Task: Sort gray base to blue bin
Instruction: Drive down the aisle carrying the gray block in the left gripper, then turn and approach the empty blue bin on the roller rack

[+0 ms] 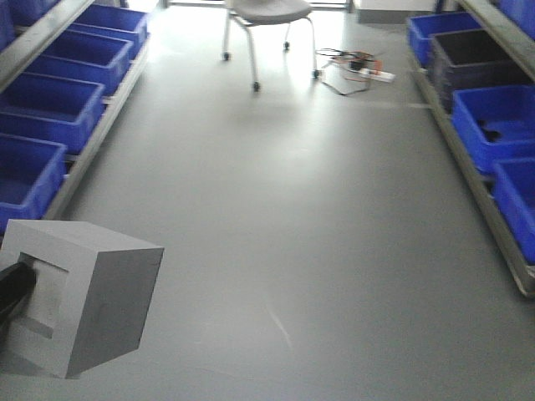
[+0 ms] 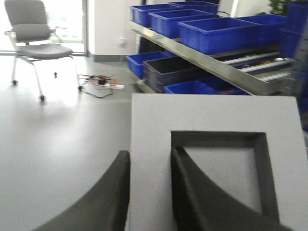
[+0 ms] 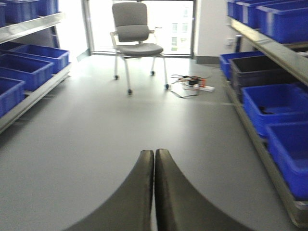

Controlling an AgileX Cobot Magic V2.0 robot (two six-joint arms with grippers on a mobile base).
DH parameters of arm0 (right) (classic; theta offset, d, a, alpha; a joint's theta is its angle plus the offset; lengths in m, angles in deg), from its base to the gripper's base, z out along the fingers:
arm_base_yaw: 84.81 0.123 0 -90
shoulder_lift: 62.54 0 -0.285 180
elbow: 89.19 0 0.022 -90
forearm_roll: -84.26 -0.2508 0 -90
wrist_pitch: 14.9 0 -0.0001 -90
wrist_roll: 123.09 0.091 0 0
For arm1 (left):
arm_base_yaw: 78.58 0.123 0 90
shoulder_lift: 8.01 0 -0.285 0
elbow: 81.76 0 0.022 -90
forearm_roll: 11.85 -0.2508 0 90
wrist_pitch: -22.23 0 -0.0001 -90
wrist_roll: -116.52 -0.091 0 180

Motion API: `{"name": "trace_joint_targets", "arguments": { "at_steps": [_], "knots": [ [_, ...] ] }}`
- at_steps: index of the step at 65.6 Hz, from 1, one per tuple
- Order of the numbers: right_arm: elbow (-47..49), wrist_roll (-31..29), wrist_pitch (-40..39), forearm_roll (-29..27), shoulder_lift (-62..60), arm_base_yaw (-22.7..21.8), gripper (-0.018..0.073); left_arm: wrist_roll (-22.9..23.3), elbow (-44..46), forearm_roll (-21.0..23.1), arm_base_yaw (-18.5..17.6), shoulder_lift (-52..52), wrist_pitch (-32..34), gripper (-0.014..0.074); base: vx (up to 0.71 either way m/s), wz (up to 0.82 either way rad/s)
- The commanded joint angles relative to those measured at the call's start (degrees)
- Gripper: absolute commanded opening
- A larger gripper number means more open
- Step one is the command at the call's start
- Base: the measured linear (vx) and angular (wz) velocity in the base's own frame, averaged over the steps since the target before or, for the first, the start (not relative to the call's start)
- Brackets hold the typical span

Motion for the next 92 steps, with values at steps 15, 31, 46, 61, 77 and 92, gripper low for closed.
{"name": "trace_joint_targets", "arguments": {
  "at_steps": [15,31,46,61,77,92],
  "knots": [
    [-0.8,-0.3,-4.3,0.4,-0.7,-0.3,-0.0009,0.4,1.7,0.5,-0.3,0.1,6.0,-0.0006,0.35,0.74],
    [-0.8,-0.3,-4.3,0.4,-0.7,-0.3,-0.0009,0.4,1.7,0.5,-0.3,0.1,6.0,-0.0006,0.29,0.86],
    [-0.8,-0.3,-4.3,0.4,-0.7,-0.3,-0.0009,0.4,1.7,0.5,-0.3,0.1,6.0,-0.0006,0.25,0.86],
    [-0.8,-0.3,-4.3,0.4,-0.7,-0.3,-0.0009,0.4,1.7,0.5,-0.3,0.1,6.0,-0.0006,0.22,0.85],
    [-0.8,-0.3,-4.3,0.4,-0.7,-0.3,-0.0009,0.4,1.7,0.5,-0.3,0.1,6.0,-0.0006,0.21,0.88],
    [-0.8,-0.3,-4.3,0.4,-0.7,-0.3,-0.0009,0.4,1.7,0.5,-0.3,0.1,6.0,-0.0006,0.18,0.71]
  ]
}}
